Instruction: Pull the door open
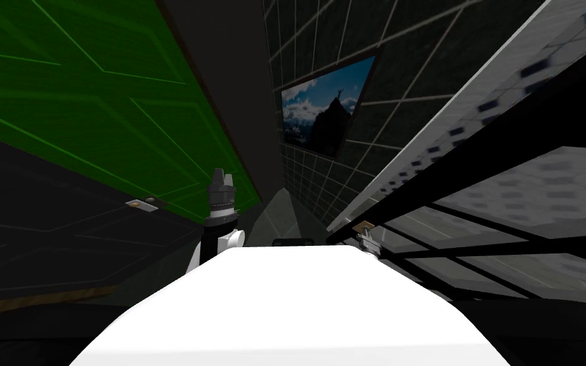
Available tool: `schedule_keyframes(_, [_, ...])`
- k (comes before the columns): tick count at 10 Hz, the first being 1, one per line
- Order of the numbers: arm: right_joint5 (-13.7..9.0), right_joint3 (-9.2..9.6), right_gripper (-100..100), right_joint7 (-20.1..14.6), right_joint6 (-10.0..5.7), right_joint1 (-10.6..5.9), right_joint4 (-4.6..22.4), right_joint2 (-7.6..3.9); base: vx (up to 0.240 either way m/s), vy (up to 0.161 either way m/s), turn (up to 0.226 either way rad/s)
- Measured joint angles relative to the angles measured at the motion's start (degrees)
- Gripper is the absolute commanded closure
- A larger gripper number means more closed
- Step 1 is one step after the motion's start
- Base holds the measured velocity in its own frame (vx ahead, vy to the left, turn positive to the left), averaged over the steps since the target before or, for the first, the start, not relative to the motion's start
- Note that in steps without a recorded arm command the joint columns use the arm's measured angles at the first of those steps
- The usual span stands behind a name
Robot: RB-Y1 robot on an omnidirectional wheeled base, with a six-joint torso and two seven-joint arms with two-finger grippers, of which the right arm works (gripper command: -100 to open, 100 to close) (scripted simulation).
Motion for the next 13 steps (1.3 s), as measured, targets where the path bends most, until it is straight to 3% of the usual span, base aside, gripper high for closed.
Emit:
schedule_keyframes(1, [0.42,0.65,-100,-0.02,0.14,0.81,-1.05,-0.18,-0.160,0.114,-0.066])
schedule_keyframes(5, [-0.33,0.15,-100,0.04,-0.62,2.23,-1.14,0.41,-0.061,0.166,-0.073])
schedule_keyframes(10, [0.21,-0.55,-100,-0.15,-0.36,0.87,-0.02,0.59,0.146,-0.097,0.000])
schedule_keyframes(13, [0.83,-1.17,-100,-0.61,-0.29,-0.86,1.75,0.71,0.135,-0.123,0.004])
